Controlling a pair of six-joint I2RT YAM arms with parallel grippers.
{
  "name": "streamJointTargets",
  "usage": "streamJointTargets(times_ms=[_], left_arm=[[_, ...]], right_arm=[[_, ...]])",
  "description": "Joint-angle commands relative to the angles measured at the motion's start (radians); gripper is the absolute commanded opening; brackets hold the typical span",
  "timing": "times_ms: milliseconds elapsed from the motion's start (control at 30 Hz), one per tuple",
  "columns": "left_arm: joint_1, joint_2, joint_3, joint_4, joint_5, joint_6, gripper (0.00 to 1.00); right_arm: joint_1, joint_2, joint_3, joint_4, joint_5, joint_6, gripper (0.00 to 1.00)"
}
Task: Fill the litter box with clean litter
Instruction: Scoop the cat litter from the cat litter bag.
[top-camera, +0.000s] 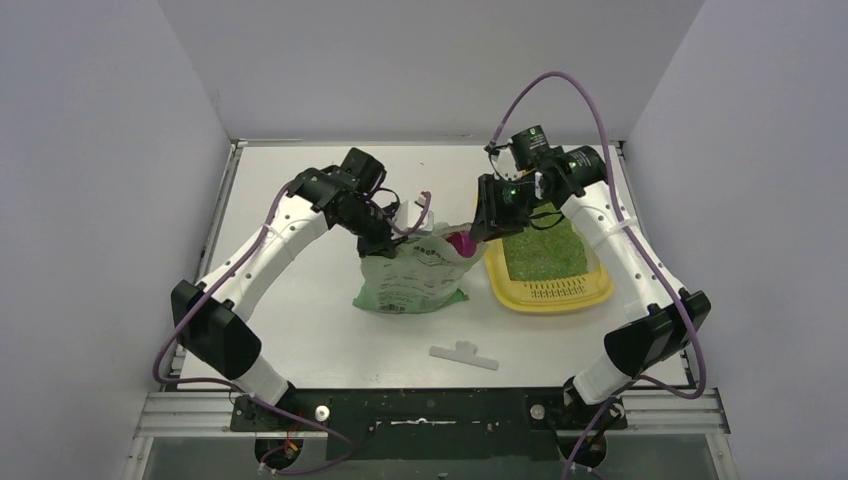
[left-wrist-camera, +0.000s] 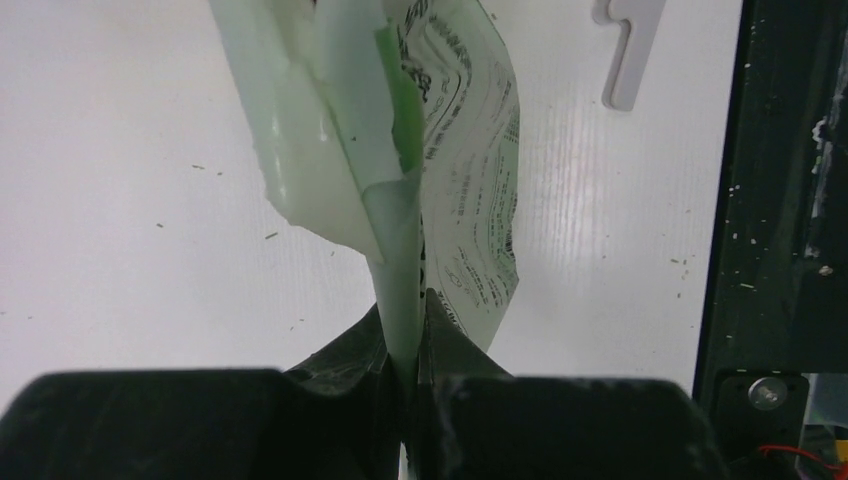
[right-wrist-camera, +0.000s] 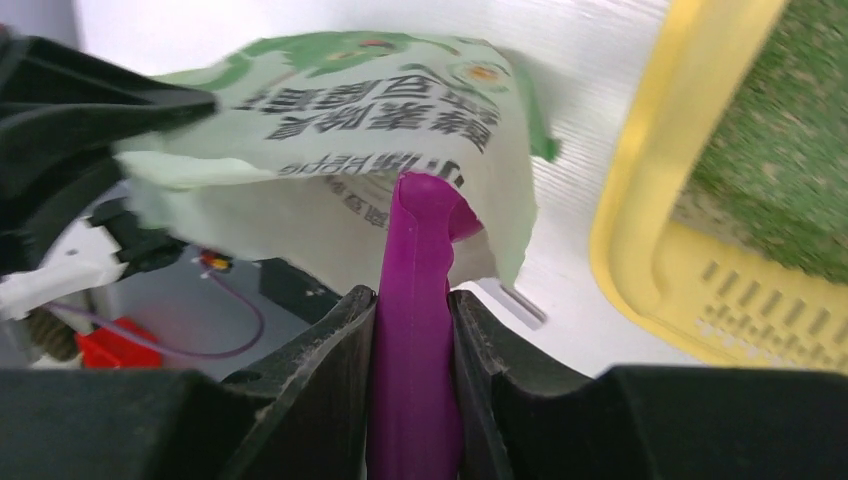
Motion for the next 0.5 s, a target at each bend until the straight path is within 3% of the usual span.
streamJointTargets(times_ms=[0, 167, 300, 467], left_arm=[[-0.028, -0.117, -0.024, 0.179, -0.056, 0.044, 0.0], [-0.041, -0.144, -0.043, 0.286, -0.113, 0.066, 0.0], [-0.048, -0.143, -0.046, 0.27, -0.088, 0.072, 0.0], [-0.053, -0.136, -0.057, 0.175, 0.0, 0.007, 0.0]], right_arm=[[0.002, 0.003, 0.043, -0.187, 0.345, -0.076, 0.0], [0.026, -0.066, 0.003, -0.142, 0.067, -0.122, 0.0], [0.034, -0.105, -0.01, -0.098, -0.026, -0.08, 0.0], [0.054, -0.048, -0.043, -0.103, 0.212, -0.019, 0.0]])
